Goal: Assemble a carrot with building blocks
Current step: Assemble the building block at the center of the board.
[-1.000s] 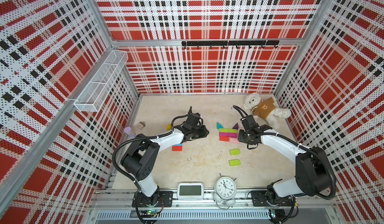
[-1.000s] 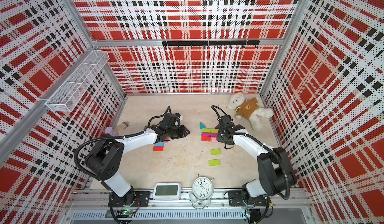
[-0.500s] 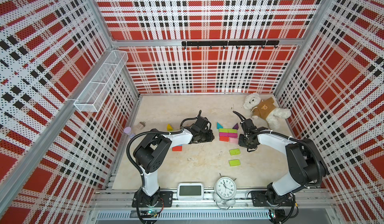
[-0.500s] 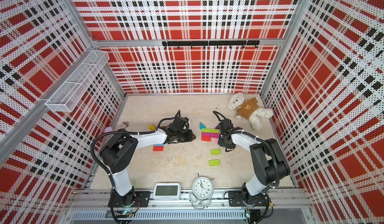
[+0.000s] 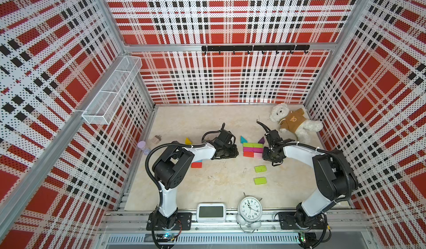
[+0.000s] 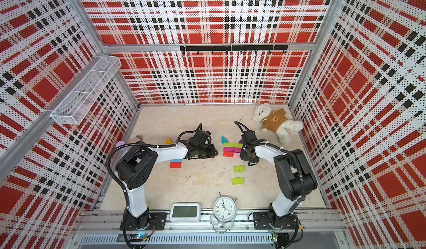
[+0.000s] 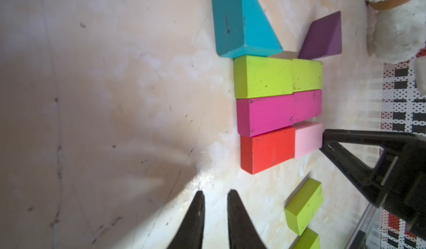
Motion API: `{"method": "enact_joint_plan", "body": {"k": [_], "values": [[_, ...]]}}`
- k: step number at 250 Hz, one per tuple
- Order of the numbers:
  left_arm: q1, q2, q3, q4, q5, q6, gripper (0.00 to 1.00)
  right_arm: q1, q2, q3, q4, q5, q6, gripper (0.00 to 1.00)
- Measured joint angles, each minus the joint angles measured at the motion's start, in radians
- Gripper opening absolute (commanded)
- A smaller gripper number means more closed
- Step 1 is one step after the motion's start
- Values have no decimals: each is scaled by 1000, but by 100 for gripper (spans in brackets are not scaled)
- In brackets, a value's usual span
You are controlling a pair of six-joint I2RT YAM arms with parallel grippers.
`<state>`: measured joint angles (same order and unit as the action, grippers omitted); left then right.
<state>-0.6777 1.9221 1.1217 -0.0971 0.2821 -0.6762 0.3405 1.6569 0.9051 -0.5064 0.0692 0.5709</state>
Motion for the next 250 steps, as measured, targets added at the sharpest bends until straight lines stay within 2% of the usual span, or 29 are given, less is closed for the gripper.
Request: {"method": "enact_joint_plan", "body": {"k": [250], "values": [[-39, 73, 62, 0, 29, -12, 22, 0, 20, 35, -5, -2, -8, 37]]}}
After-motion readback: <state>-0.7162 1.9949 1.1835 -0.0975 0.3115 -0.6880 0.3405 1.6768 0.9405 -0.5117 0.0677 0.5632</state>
